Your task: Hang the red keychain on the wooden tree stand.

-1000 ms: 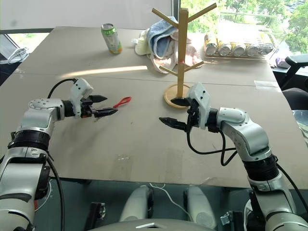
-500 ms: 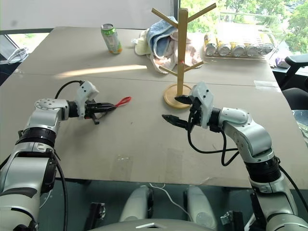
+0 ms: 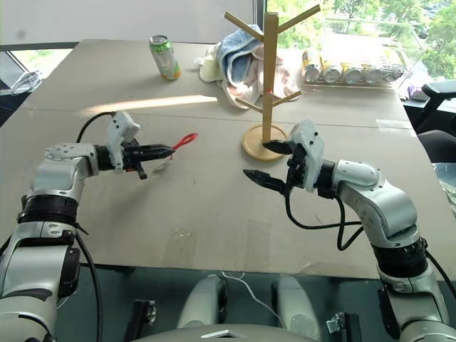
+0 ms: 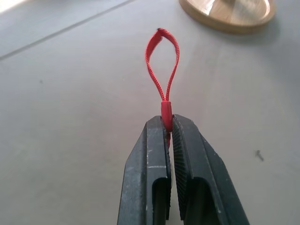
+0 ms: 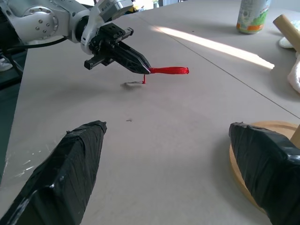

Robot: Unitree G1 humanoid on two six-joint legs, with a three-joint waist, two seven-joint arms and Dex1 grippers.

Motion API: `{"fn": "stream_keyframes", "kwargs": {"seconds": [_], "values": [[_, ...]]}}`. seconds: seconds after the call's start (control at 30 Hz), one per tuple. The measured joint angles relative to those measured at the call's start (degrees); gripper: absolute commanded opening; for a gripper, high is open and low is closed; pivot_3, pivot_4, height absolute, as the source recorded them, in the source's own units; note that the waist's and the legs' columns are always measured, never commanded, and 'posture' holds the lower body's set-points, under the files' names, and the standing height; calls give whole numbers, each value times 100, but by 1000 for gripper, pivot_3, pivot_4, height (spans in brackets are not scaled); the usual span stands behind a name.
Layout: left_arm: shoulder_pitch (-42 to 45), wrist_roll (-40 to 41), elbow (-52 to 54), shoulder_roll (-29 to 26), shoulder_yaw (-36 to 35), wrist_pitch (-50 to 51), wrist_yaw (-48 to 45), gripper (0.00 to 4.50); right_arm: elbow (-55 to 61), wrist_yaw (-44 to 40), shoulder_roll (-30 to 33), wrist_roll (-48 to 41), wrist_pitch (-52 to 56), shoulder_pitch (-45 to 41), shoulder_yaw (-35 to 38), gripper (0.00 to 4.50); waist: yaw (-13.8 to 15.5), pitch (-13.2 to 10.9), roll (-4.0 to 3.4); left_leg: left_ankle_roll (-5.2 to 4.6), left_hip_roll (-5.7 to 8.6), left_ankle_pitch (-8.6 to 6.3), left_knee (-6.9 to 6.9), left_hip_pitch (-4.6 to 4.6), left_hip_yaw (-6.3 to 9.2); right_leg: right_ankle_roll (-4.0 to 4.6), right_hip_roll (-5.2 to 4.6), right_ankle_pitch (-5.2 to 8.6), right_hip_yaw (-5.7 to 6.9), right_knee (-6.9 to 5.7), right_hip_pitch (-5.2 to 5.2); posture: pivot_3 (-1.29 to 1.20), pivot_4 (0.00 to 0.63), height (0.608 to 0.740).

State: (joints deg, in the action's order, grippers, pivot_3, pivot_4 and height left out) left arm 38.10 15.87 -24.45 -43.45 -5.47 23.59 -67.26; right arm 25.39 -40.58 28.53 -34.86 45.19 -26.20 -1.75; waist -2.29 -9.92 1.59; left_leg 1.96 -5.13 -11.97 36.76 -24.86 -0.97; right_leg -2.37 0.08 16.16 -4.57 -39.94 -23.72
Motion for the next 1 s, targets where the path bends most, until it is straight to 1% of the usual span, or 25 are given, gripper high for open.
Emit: {"fn": "stream_keyframes", "kwargs": {"seconds": [0.07,0.1,0.17,0.2,0.27,0.33,0.5,0.6,0.7,0.8,0.93,1.0], "values": [[-263,352,947,50,-299,449,319,24,238,326,-184,-368,254,-42,305,4500,-6,0,0,0,-2,0,1,2,2,0,0,0,2,-4,2,0,150,733],[-358,604,1584,160,-485,758,585,24,378,562,-289,-580,382,-119,491,4500,-1,-1,0,0,-1,0,3,0,4,0,-1,0,3,-6,2,0,150,733],[-381,1093,2642,367,-745,1303,1053,24,591,869,-308,-732,459,-334,703,4500,19,-1,0,0,0,0,11,0,6,-2,-2,-1,5,-3,8,0,150,733],[-368,1372,3217,453,-853,1565,1331,24,736,985,-201,-723,455,-405,777,4500,34,1,2,0,1,0,12,2,8,-2,-3,0,7,1,14,0,150,733],[-358,1624,3837,528,-988,1831,1706,24,857,1073,9,-708,453,-379,867,4500,38,2,3,0,2,-1,12,6,8,-2,-3,0,6,3,18,0,150,733],[-343,1685,4209,679,-944,1897,2082,24,856,1125,204,-690,454,-266,946,4500,38,2,3,0,2,0,12,8,8,-2,-3,0,6,1,18,0,150,733],[-100,1323,4424,953,-351,1418,2516,24,852,1174,405,-669,431,-205,974,4500,30,2,2,0,3,0,13,7,8,-2,-1,-1,4,2,17,0,150,733],[-31,732,4336,1141,211,546,2568,24,856,1315,437,-662,384,-205,1070,4500,25,2,2,0,3,0,12,7,8,-1,0,-1,3,4,17,0,150,733],[-29,327,4126,1199,613,-83,2492,24,979,1468,486,-659,374,-135,1152,4500,30,1,1,-1,3,0,12,6,7,-1,0,-1,3,5,16,0,150,733],[-32,-43,3894,1279,928,-763,2339,24,1241,1739,486,-676,395,67,1195,4500,29,1,1,-1,3,0,11,5,6,-1,0,-1,1,7,16,0,150,733],[-22,-193,3796,1368,1080,-1073,2284,24,1399,1951,434,-732,436,101,1223,4500,28,1,1,-1,3,0,12,5,6,-1,1,-1,1,5,16,0,150,733],[38,-348,3539,1398,1160,-1341,2239,24,1577,2134,370,-823,474,131,1225,4500,28,1,1,-1,3,0,12,6,6,-2,1,-1,1,5,16,0,150,733]]}}
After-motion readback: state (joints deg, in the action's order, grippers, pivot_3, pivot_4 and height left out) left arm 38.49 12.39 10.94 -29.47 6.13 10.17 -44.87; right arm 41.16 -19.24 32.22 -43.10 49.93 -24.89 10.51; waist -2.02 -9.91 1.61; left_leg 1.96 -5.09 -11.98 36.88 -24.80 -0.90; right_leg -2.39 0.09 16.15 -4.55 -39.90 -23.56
